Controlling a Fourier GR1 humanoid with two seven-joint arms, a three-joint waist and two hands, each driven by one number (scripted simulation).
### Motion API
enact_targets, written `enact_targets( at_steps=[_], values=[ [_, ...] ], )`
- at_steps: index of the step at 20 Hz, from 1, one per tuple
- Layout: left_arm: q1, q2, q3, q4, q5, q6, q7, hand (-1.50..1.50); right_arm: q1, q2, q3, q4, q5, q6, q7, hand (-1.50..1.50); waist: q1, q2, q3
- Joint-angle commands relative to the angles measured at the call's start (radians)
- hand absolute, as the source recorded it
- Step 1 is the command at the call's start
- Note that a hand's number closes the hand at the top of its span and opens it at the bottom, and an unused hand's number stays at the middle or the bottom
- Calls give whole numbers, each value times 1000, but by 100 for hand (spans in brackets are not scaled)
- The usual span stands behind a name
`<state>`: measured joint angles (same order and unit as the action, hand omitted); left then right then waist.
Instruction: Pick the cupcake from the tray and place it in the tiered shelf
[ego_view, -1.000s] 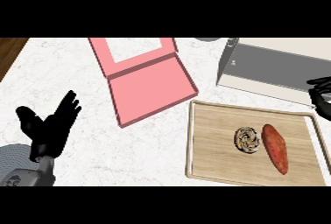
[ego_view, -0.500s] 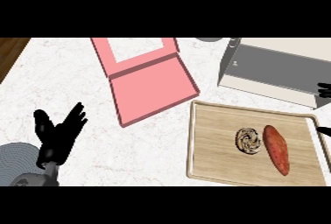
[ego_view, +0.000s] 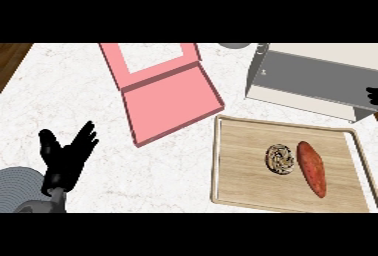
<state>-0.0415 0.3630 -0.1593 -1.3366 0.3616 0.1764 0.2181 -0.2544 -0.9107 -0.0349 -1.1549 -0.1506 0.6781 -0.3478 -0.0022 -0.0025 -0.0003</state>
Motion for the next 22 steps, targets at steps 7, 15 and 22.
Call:
enact_targets(
  at_steps=[7,15,22],
  values=[
    [37,25,48,-18,2,-39,8,0,59,100,55,-468,-36,-181,535,-150,-8,-5,-1],
    [19,-29,30,-56,-34,-16,52,0,-44,222,191,-540,132,-258,833,-150,12,2,0],
    [2,-52,76,81,-63,-76,-48,0,39,284,268,-609,294,-226,849,-150,2,3,0]
  ],
)
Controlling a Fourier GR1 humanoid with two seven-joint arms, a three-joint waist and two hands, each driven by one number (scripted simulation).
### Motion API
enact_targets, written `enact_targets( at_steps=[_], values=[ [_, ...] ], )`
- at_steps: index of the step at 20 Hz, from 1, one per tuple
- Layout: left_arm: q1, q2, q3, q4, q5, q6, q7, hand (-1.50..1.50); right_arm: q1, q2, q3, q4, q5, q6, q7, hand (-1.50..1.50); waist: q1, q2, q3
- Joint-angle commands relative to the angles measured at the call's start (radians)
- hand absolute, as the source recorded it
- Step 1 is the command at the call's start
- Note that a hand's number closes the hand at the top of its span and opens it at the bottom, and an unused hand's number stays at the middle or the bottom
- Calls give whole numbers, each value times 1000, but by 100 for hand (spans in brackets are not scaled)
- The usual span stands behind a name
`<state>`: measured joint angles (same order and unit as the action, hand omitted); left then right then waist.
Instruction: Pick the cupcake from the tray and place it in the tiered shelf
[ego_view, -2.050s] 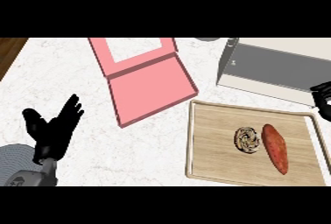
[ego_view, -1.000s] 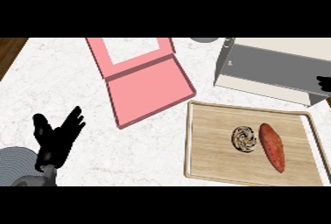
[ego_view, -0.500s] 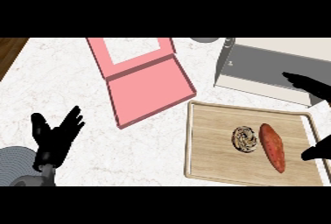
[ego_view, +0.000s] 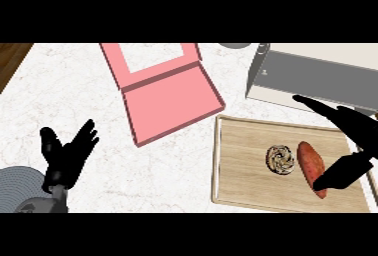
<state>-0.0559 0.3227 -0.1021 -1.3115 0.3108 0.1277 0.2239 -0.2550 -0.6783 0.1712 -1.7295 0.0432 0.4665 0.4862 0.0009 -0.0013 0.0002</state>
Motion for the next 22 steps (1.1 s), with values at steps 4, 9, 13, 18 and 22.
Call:
enact_targets(
  at_steps=[4,9,13,18,22],
  values=[
    [32,-14,26,5,-30,-31,-22,0,80,57,38,-70,144,22,79,-150,-2,0,0],
    [72,-54,5,-117,-78,19,51,0,97,122,19,-29,279,-7,22,-150,2,0,0],
    [26,-75,64,27,-66,-50,-25,0,109,158,6,-27,341,20,16,-150,-1,1,0],
    [38,-104,48,-34,-116,-13,31,0,196,231,57,-21,465,-38,-45,-150,-1,1,0],
    [38,-90,80,-56,-122,-38,58,0,132,315,81,40,549,-54,-8,-150,2,1,0]
  ],
)
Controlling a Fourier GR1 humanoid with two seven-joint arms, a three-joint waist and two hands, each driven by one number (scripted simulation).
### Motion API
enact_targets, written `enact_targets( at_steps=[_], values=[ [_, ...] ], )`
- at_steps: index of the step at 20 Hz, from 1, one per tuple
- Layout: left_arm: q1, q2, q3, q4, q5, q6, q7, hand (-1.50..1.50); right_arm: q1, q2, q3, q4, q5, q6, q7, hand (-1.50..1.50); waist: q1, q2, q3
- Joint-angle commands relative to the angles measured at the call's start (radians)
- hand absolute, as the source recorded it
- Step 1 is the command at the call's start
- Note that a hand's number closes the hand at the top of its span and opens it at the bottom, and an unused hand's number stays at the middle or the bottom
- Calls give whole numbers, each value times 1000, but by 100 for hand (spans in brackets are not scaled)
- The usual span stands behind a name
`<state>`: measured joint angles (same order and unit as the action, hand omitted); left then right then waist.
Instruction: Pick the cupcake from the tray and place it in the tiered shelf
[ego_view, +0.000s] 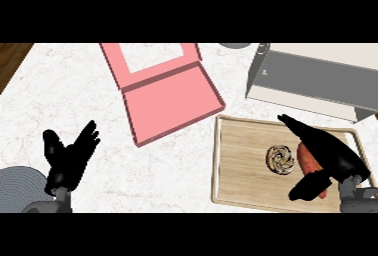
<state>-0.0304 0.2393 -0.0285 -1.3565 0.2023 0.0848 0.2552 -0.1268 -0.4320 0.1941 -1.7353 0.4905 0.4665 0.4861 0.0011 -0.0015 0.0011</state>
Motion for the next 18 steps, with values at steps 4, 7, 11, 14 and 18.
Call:
enact_targets(
  at_steps=[4,7,11,14,18],
  values=[
    [-26,-38,24,89,-36,-13,-39,0,-10,41,-15,105,139,-50,-73,-150,-1,2,-1],
    [-44,-35,36,11,-30,-18,39,0,2,77,7,124,215,-74,-82,-150,0,1,-1],
    [-7,-5,65,-7,-27,-67,27,0,-6,91,-31,237,242,-147,-212,-150,1,2,-1],
    [-64,-33,71,42,-50,-40,48,0,-70,138,-37,329,270,-171,-239,-150,1,2,-1],
    [-14,-31,99,44,-41,-87,7,0,-83,188,-35,325,290,-165,-236,-150,1,2,-1]
  ],
)
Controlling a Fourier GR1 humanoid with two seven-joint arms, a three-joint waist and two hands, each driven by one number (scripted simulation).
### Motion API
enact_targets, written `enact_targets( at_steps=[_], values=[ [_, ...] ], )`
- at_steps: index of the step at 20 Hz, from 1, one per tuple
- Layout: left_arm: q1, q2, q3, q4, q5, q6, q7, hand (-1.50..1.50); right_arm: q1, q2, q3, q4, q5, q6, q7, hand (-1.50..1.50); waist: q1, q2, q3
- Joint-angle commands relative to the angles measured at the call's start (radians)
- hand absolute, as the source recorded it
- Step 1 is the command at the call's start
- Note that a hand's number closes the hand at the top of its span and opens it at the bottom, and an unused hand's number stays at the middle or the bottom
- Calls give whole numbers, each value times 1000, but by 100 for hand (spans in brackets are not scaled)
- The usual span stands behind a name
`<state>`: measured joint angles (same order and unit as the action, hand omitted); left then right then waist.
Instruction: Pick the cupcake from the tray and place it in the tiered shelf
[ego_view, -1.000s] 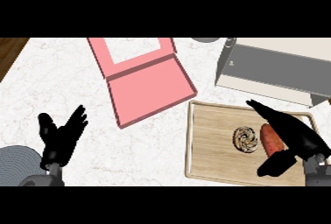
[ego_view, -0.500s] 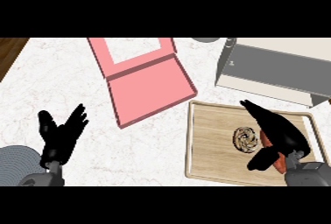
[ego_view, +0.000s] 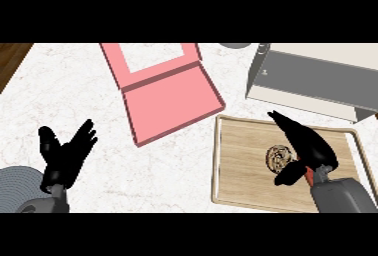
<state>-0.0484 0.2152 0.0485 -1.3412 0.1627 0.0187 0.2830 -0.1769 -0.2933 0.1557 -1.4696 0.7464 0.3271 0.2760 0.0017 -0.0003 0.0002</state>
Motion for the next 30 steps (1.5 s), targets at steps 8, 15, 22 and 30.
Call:
enact_targets(
  at_steps=[8,15,22,30],
  values=[
    [-17,0,24,13,-5,-23,17,0,-19,-3,165,68,120,88,-144,150,1,1,0],
    [33,-55,-24,-98,-51,35,62,0,82,0,101,-2,63,40,-264,150,-4,-2,0],
    [20,-18,14,-81,-13,-19,70,0,-34,220,1,53,77,-38,73,150,6,-1,0],
    [42,-12,44,-21,-12,-30,14,0,-38,291,84,-355,120,-137,324,150,-14,-8,-2]
  ],
)
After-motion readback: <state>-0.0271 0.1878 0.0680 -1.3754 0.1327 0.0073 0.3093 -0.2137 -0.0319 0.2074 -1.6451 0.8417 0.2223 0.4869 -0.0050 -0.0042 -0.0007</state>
